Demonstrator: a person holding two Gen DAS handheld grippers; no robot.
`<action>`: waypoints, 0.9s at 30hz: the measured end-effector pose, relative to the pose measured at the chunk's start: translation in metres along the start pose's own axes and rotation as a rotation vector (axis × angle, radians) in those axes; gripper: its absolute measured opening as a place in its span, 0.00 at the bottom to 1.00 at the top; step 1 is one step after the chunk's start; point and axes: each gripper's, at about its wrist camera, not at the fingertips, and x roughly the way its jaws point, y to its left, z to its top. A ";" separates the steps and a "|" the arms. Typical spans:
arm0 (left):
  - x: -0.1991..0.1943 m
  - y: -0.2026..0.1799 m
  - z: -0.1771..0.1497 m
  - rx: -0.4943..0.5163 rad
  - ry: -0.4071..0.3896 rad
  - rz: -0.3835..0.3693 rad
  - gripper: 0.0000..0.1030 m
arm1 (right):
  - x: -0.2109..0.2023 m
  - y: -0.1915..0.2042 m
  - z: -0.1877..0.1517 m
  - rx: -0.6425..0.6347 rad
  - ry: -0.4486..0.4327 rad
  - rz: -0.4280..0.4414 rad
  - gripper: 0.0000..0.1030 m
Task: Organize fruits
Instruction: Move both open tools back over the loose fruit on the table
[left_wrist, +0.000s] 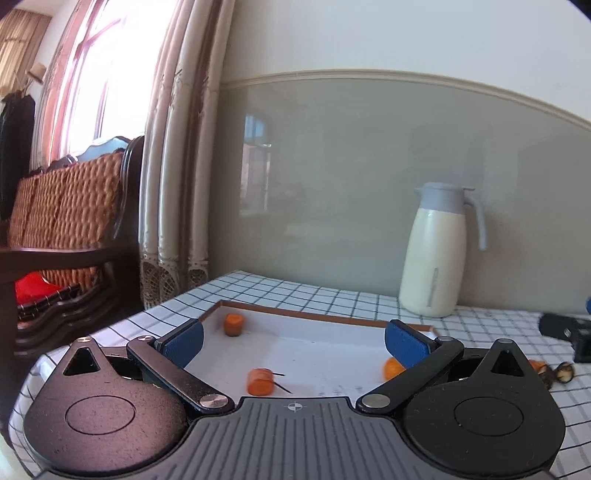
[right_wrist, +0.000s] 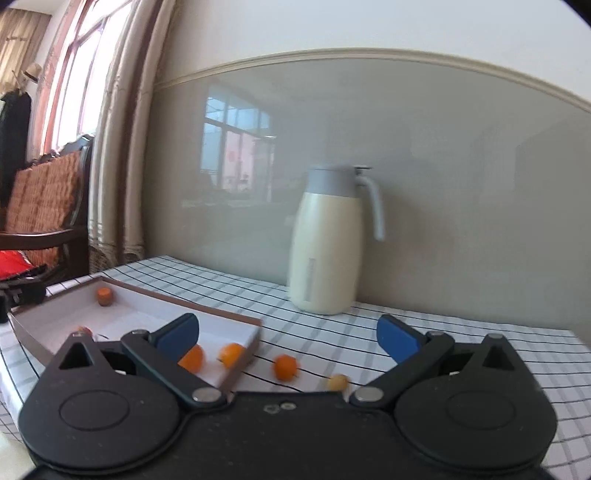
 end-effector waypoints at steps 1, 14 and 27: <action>-0.001 -0.001 0.000 -0.015 0.008 -0.009 1.00 | -0.005 -0.006 -0.002 0.010 0.002 -0.016 0.94; -0.017 -0.069 -0.013 0.058 0.003 -0.163 1.00 | -0.032 -0.053 -0.025 -0.008 0.053 -0.140 0.94; -0.013 -0.145 -0.027 0.180 0.006 -0.267 1.00 | -0.030 -0.088 -0.040 -0.009 0.083 -0.209 0.92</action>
